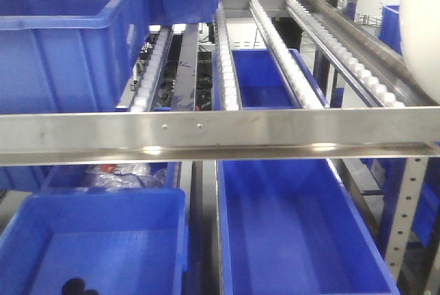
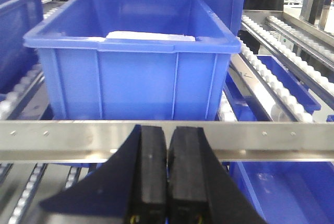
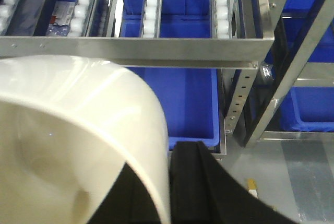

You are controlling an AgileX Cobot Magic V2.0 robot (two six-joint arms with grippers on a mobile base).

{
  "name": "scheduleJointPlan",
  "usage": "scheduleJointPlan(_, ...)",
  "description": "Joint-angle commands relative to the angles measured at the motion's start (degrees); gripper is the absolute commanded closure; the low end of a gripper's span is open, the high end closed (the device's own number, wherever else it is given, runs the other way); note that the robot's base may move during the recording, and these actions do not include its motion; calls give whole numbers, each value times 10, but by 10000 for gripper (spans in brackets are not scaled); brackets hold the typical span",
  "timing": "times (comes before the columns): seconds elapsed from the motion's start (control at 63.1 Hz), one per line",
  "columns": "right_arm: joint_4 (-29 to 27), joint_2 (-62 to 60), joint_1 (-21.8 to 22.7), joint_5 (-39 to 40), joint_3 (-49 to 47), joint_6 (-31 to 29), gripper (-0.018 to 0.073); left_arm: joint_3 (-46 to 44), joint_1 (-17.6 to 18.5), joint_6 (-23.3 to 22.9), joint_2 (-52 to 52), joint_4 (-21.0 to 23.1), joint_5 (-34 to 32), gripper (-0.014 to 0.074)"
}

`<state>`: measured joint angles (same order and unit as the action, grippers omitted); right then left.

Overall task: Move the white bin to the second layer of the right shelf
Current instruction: 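Drive the base up to the shelf, bin held above the second-layer rollers, then extend the right arm carrying the white bin over the roller lane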

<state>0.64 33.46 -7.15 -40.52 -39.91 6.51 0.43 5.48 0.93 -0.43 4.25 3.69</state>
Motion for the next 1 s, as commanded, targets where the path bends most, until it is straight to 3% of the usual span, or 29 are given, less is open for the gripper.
scheduleJointPlan(0.0,3,5,4,54,-17,1,510,21,3,-4,-2,1,-48,512)
scheduleJointPlan(0.982,3,5,4,54,-17,1,510,21,3,-4,-2,1,-48,512)
